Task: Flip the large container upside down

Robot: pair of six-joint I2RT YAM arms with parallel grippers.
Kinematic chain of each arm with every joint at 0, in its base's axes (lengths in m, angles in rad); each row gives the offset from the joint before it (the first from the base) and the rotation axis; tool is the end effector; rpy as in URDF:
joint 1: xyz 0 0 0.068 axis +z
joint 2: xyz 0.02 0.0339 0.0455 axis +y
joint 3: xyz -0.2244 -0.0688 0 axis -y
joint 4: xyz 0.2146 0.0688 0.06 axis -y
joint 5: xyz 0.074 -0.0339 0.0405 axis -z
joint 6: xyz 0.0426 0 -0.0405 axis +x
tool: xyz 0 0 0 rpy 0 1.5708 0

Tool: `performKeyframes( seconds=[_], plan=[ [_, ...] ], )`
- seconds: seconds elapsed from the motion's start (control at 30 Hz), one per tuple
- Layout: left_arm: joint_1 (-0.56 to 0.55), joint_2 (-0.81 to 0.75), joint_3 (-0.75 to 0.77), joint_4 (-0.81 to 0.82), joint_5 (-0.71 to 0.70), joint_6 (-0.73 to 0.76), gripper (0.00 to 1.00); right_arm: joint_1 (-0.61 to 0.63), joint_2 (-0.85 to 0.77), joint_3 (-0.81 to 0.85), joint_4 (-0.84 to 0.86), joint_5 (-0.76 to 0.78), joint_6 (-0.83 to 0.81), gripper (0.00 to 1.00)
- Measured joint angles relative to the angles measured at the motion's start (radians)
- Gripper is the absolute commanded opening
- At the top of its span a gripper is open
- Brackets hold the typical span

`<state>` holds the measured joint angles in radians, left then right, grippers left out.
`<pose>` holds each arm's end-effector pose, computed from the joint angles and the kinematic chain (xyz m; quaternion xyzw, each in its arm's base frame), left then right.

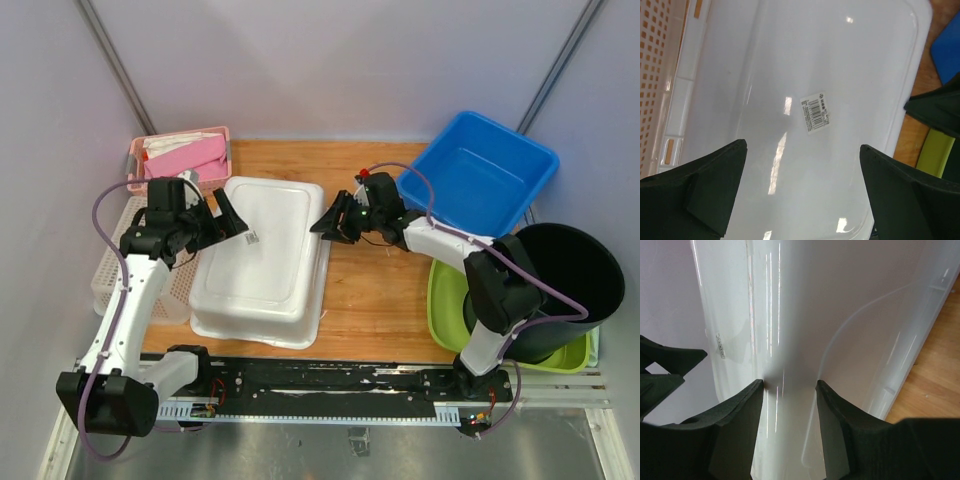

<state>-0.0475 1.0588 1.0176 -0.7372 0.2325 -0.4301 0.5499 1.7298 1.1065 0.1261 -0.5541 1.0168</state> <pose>0.2085 -0.0197 0.2792 -0.1303 0.9081 -0.1946 0.3471 0.2966 0.2081 0.2059 0.0551 0.8365 0.5136 0.1827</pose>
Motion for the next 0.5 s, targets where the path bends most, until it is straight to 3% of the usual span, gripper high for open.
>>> performKeyframes(
  seconds=[0.2,0.5],
  plan=[
    [0.0,-0.001,0.111,-0.014,-0.011,-0.005,0.99,0.035,0.027,0.034,0.0,0.001,0.012,0.49],
    [0.0,0.018,0.122,-0.016,0.024,-0.023,0.99,0.037,0.128,0.154,-0.021,-0.03,0.019,0.5]
  ],
)
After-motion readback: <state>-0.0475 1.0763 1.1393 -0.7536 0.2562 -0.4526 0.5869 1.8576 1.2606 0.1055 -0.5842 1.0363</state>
